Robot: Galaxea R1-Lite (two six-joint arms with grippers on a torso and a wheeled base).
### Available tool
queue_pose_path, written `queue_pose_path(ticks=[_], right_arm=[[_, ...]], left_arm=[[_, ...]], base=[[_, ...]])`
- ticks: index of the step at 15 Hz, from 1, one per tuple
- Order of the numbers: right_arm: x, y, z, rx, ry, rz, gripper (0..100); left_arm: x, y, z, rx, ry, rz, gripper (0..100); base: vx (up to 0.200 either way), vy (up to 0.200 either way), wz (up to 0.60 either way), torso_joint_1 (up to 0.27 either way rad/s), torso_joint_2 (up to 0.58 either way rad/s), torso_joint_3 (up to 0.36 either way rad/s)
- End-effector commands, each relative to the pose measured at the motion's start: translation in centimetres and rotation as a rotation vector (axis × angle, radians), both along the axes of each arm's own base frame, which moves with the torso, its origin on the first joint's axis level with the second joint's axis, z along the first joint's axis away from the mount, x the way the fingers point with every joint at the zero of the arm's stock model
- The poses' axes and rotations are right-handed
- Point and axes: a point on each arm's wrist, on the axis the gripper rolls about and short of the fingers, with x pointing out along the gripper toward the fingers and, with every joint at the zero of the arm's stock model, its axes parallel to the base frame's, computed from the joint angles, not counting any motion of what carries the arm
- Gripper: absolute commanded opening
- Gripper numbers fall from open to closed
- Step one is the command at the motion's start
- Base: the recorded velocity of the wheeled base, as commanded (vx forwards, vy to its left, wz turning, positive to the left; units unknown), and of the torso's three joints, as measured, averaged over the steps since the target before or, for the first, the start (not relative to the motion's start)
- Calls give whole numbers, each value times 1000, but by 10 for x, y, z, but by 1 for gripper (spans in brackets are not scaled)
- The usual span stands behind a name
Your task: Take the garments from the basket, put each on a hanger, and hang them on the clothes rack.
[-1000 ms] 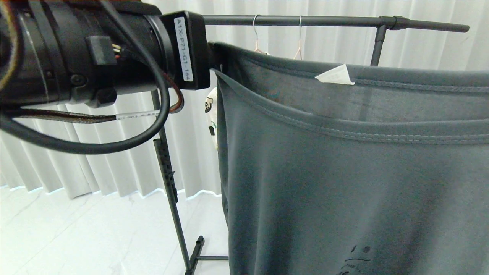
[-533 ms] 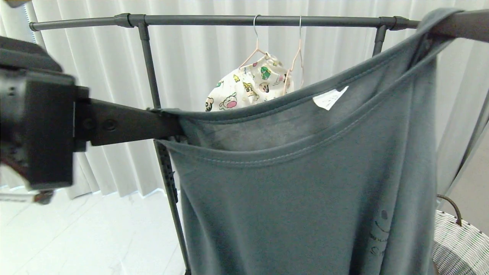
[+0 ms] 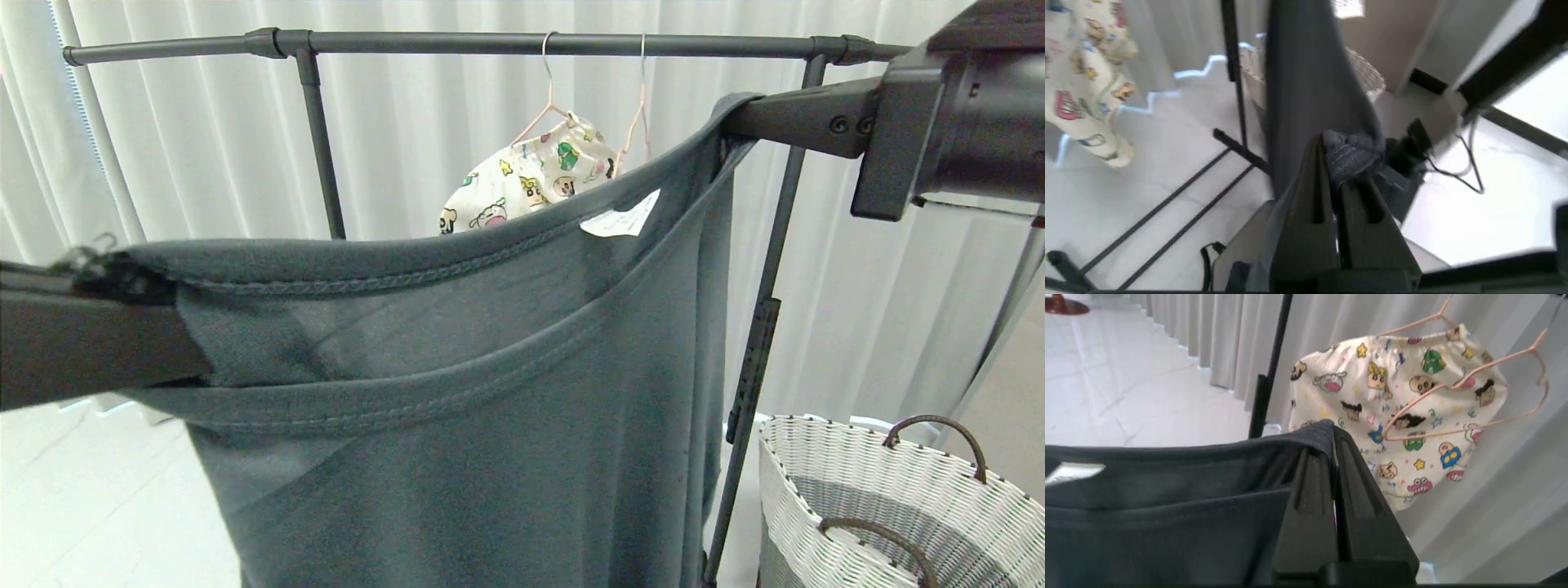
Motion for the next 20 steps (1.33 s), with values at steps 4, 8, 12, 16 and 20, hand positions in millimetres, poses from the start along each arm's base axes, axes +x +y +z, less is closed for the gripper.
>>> queue_pose_path(ticks=[4, 8, 12, 16, 20], right_arm=[[-12, -34, 6, -24, 15, -77, 0], [-37, -69, 21, -1, -3, -108, 0], [-55, -86, 23, -27, 21, -98, 0], [-63, -89, 16, -77, 64, -62, 0], [-61, -86, 15, -84, 69, -62, 0]], left_arm=[[-3, 3, 2, 10, -48, -14, 0], [29, -11, -1, 155, -229, 68, 0], [66, -43, 1, 132, -359, 174, 0], [71, -47, 0, 137, -364, 195, 0], [70, -46, 1, 134, -367, 197, 0]], base=[[0, 0, 0, 0, 0, 0], [0, 0, 0, 0, 0, 0], [0, 0, 0, 0, 0, 0], [0, 0, 0, 0, 0, 0], [0, 0, 0, 0, 0, 0]])
